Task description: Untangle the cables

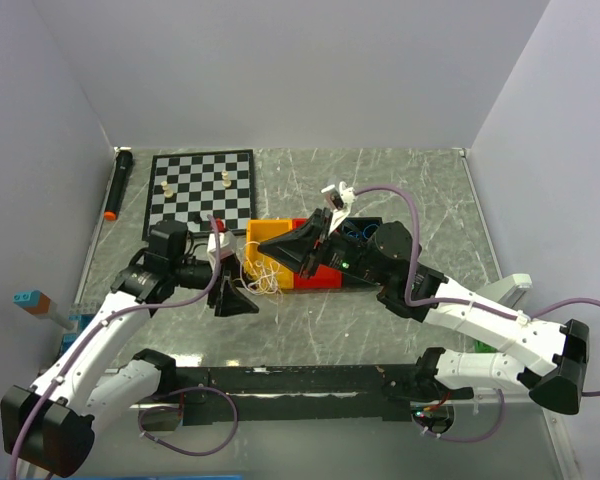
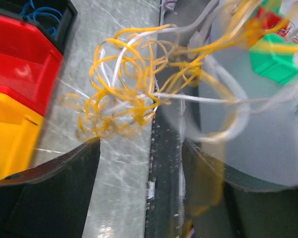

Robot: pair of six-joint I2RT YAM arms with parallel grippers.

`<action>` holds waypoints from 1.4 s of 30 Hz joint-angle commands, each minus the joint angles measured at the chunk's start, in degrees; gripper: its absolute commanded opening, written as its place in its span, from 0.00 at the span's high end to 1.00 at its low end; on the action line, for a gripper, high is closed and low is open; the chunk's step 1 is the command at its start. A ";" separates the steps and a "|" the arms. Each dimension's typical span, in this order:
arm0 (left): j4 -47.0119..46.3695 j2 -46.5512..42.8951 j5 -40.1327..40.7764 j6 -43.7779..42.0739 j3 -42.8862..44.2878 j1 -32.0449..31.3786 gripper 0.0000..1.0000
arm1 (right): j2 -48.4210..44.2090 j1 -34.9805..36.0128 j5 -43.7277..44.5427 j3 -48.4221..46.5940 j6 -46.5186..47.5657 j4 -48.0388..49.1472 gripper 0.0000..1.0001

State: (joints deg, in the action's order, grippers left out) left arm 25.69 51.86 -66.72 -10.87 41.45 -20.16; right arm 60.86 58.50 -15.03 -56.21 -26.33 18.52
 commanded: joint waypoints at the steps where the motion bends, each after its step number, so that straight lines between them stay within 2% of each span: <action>1: -9.59 -1.06 -3.06 8.92 -1.90 0.30 0.32 | -2.24 -0.05 -1.58 -0.05 -3.02 6.08 1.00; 3: -17.13 -0.88 -3.68 16.29 -2.77 0.30 0.31 | -2.15 -0.05 -2.02 0.48 -4.08 7.05 1.00; 7: -25.24 -1.05 -5.26 26.32 -3.57 0.48 0.31 | -2.41 -0.05 -1.59 1.10 -4.61 7.49 1.00; 9: -27.54 -1.14 -6.49 27.92 -3.66 0.65 0.43 | -2.85 -0.05 -1.58 1.36 -4.61 7.58 1.00; 12: -26.14 -0.97 -7.37 26.88 -3.31 0.74 0.61 | -3.38 0.03 -1.67 2.15 -5.14 8.02 1.00; 14: -24.39 -0.62 -7.90 25.55 -2.87 0.74 0.79 | -3.56 -0.05 -1.58 2.68 -5.40 8.02 1.00; 15: -24.90 -0.53 -8.60 25.64 -2.95 0.74 0.97 | -3.56 0.03 -1.50 2.85 -5.49 8.11 1.00; 16: -24.90 -0.44 -8.86 25.47 -2.87 0.74 0.99 | -3.56 0.04 -1.41 2.94 -5.40 8.02 1.00; 18: -20.98 -0.44 -9.04 22.50 -1.65 0.74 0.99 | -4.17 -0.05 -0.62 3.03 -4.88 7.49 1.00; 21: -4.74 0.44 -4.76 6.72 2.48 0.74 0.99 | -6.10 -0.23 1.66 1.98 -1.64 3.56 1.00; 22: -0.60 0.61 -1.52 0.13 3.45 0.74 0.99 | -7.32 -0.58 2.45 1.28 -0.23 1.71 1.00; 26: 8.92 1.23 12.54 -12.05 4.60 0.74 0.99 | -12.16 -2.07 6.23 0.22 4.25 -5.15 1.00; 28: 10.51 2.10 20.36 -14.51 4.95 0.83 0.99 | -14.71 -2.69 8.86 0.04 6.28 -8.92 1.00; 35: 14.65 8.16 39.27 -24.44 3.90 0.83 0.99 | -23.23 -3.83 16.59 -1.27 12.87 -17.81 1.00; 42: 12.55 9.49 57.46 -36.48 -5.14 0.83 0.99 | -26.58 -3.92 20.56 -8.21 19.20 -23.61 1.00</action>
State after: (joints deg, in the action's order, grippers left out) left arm 37.56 61.80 -23.66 -37.12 41.23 -19.57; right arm 36.12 54.92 1.72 -58.59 -12.43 -3.16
